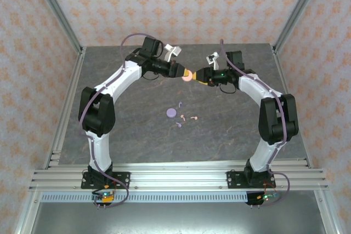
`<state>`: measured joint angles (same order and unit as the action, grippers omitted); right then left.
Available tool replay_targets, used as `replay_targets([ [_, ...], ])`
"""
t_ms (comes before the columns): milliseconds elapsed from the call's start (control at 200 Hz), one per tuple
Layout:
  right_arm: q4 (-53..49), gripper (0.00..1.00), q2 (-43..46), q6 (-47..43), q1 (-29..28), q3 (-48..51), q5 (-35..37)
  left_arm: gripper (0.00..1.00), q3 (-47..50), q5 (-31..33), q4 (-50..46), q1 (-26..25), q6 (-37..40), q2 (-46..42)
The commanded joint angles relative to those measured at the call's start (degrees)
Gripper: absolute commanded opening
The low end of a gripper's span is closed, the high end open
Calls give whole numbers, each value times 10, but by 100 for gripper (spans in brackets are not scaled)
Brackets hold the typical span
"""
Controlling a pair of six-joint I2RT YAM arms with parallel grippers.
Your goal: Insert the wireless bluetooth earbuds into the charging case
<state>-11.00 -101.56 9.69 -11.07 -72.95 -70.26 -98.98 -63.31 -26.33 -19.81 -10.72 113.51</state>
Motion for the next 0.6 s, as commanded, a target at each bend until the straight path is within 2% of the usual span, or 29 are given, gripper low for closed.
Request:
replay_targets([
  [0, -12, 49, 34, -37, -3, -25, -46, 14, -19, 1, -31, -2, 22, -9],
  [280, -25, 48, 42, -35, -3, -33, -12, 14, -34, 70, -43, -2, -3, -4],
  [596, -23, 48, 34, -36, -4, -48, -42, 14, -26, -13, -19, -7, -4, -12],
])
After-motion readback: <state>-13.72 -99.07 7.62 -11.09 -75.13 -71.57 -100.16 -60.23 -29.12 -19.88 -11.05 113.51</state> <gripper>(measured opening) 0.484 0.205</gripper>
